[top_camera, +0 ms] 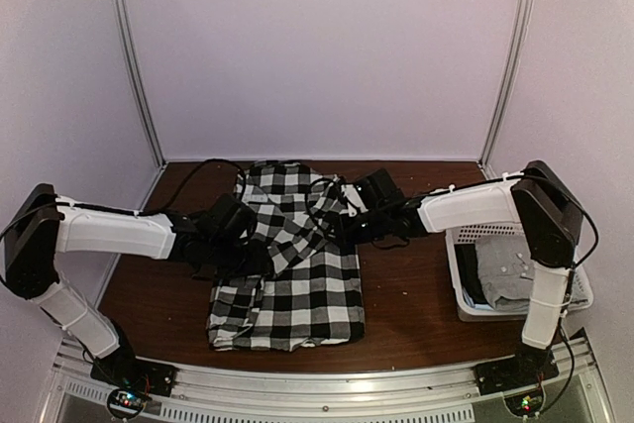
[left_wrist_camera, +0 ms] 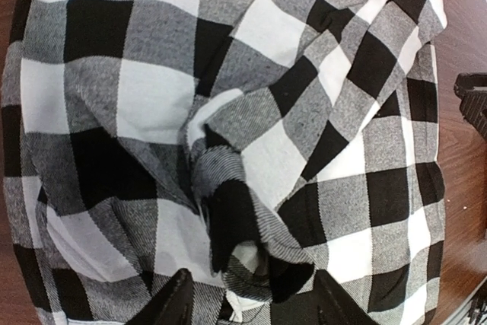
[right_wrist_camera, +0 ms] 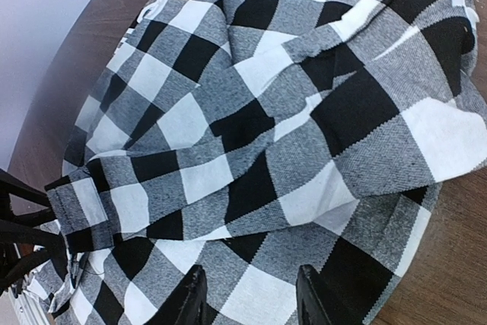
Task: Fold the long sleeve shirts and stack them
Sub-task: Pick up the 1/3-folded shirt from the center of the board.
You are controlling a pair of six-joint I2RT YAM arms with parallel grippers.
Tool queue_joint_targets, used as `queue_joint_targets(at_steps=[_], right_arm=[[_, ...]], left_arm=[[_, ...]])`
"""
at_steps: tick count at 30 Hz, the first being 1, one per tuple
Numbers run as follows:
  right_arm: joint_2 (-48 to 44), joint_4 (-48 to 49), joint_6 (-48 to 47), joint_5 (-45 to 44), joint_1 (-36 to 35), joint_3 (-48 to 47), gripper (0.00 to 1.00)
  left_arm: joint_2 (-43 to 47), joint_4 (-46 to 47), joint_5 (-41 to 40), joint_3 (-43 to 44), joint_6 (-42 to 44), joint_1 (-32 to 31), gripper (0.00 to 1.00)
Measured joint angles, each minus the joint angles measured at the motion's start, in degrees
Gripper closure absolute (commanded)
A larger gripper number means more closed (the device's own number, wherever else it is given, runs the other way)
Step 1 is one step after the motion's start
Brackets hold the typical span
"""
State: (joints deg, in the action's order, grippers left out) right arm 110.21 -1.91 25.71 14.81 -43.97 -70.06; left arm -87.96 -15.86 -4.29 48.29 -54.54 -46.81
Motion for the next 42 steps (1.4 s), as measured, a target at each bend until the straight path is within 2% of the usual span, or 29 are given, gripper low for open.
queue_joint_targets(at_steps=[9, 15, 17, 22, 24, 28, 33, 42], right_arm=[[0.4, -0.2, -0.2, 0.0, -1.5, -1.8, 0.59], [0.4, -0.8, -0.4, -0.3, -1.6, -1.8, 0.59], [0.4, -1.2, -0.5, -0.7, -1.6, -1.8, 0.59], [0.4, -1.7, -0.6, -2.0, -1.6, -1.8, 0.59], [0.4, -1.8, -0.8, -2.7, -1.4, -1.7, 0.59], [0.3, -1.7, -0.6, -3.1, -0.3, -1.1, 0.59], [-0.6, -1.6, 0.3, -3.3, 2.6, 0.9, 0.58], [-7.8, -1.7, 2.0, -4.8, 4.1, 9.0, 0.55]], left_arm=[[-1.8, 3.0, 0.5, 0.0, -0.4, 0.1, 0.41], [-6.3, 2.5, 0.3, 2.6, 0.0, 0.3, 0.61], [-7.3, 2.2, 0.1, 3.8, 0.2, 0.4, 0.71], [-7.3, 1.4, -0.7, 5.1, 0.8, 0.4, 0.93], [-7.1, 0.6, -1.3, 5.6, 1.3, 0.4, 0.98], [-5.8, -1.7, -2.2, 7.6, 2.8, 0.4, 1.00], [-3.5, -4.2, -3.1, 14.1, 6.2, 2.4, 1.00], [-2.8, -5.6, -1.3, 28.9, 15.5, 13.9, 1.00]])
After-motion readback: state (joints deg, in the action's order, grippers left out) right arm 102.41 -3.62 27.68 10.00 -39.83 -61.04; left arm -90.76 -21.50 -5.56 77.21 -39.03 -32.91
